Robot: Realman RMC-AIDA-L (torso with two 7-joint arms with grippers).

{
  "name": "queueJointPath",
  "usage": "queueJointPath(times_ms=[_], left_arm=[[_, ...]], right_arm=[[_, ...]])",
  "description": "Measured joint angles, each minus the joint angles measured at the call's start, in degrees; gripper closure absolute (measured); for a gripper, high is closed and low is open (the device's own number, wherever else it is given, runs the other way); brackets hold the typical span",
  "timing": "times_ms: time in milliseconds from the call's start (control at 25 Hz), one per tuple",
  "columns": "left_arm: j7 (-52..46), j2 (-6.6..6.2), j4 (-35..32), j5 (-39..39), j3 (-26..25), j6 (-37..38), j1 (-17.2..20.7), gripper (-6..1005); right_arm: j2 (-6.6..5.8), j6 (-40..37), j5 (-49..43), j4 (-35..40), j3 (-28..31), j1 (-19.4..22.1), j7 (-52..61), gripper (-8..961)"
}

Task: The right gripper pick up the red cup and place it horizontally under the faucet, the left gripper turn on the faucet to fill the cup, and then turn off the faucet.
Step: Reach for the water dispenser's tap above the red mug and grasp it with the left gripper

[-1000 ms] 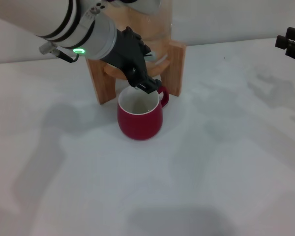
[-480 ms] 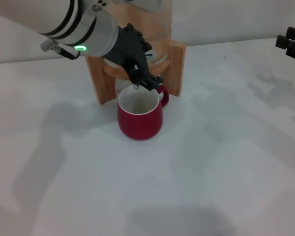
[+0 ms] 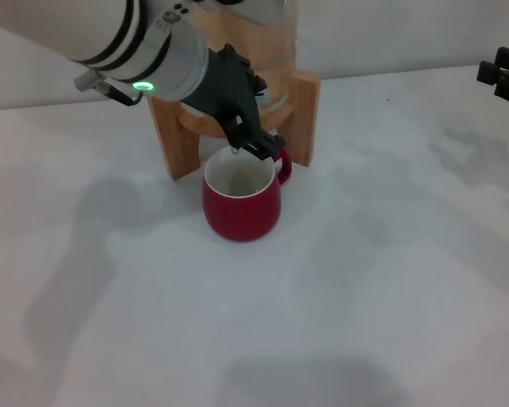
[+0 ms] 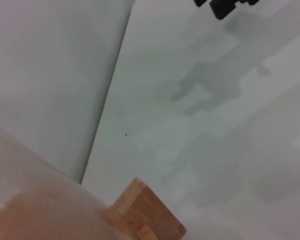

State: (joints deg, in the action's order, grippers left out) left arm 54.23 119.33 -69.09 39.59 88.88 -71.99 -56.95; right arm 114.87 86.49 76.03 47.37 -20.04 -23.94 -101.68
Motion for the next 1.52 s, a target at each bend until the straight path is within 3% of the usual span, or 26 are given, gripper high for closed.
queueJointPath(times_ms=[1520], left_arm=[[-0.77,0.21,-5.02,1.15,1.82,-4.82,2.04,202]], right_arm=[[-0.35,-0.08,-0.01,0.00,0.00,0.12,0.00,564]])
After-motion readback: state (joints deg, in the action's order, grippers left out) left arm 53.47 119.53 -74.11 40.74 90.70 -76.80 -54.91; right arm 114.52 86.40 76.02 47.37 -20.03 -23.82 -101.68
